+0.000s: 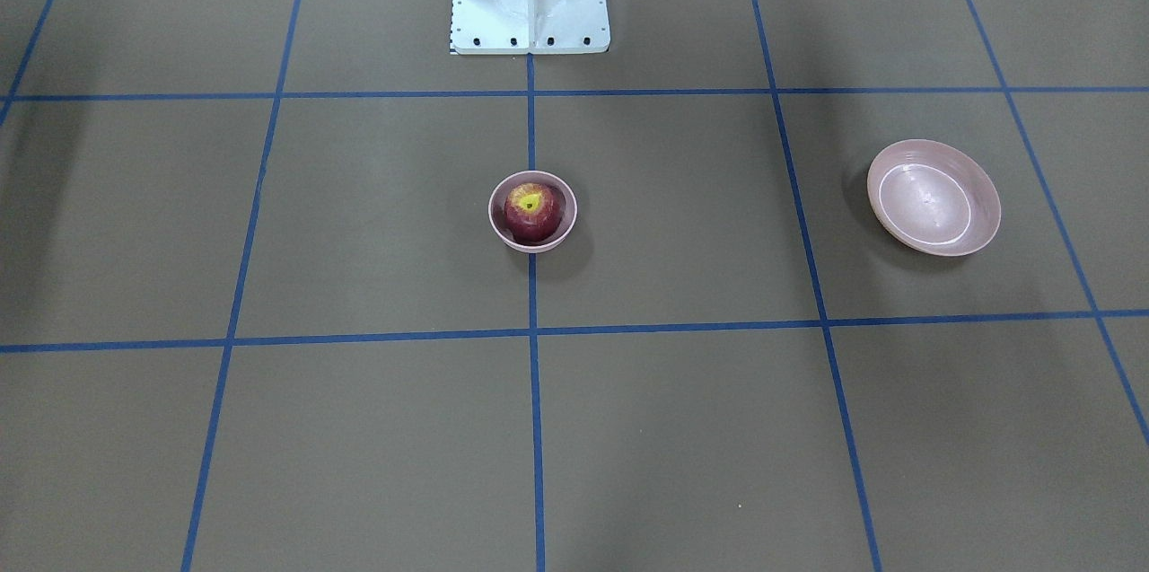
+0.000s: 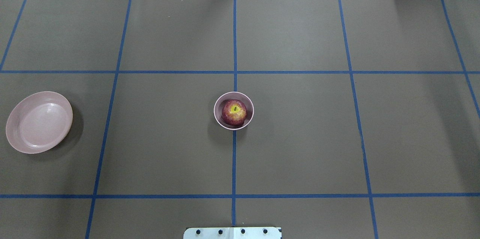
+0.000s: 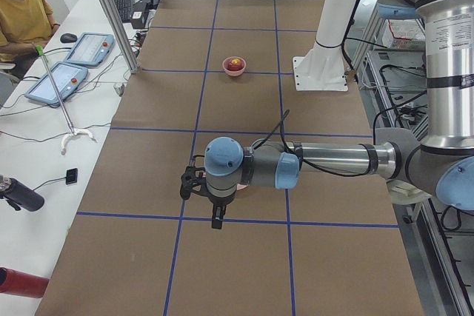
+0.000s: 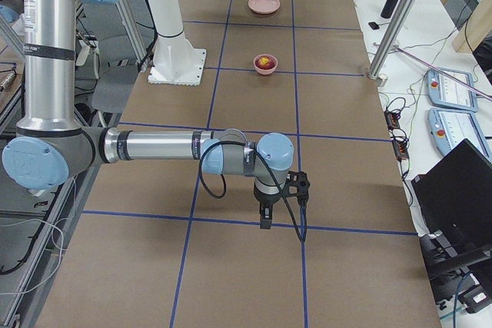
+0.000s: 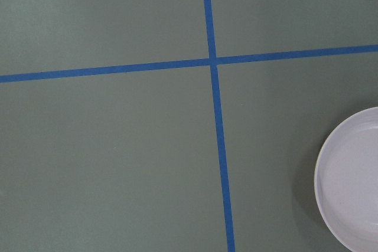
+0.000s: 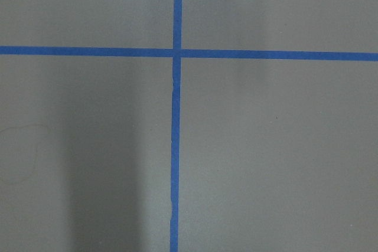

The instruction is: Move apple from plate to bowl

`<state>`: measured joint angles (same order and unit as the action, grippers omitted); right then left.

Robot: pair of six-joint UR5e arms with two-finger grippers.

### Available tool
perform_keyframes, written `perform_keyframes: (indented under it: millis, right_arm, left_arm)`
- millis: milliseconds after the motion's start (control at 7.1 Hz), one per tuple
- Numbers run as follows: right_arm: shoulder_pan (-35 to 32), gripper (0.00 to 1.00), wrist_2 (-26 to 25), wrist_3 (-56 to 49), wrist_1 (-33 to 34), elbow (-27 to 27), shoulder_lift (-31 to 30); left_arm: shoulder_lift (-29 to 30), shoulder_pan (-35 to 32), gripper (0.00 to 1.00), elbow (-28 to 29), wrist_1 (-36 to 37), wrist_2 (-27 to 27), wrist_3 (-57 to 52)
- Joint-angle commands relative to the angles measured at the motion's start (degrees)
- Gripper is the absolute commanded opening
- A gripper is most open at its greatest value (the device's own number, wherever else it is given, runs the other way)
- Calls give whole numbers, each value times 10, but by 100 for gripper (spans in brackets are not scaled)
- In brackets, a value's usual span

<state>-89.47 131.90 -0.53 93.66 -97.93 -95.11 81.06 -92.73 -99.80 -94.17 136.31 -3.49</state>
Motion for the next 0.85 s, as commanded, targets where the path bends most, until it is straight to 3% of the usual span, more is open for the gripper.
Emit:
perform_keyframes:
  millis: [0,705]
  right_arm:
    - [0,100,0,0,0,-1,-1]
    - [0,100,2,1,0,-2,-2]
  left_arm:
    - [-1,0,98,0,-1,-3,0]
    - [-8,0,98,0,-1,-3,0]
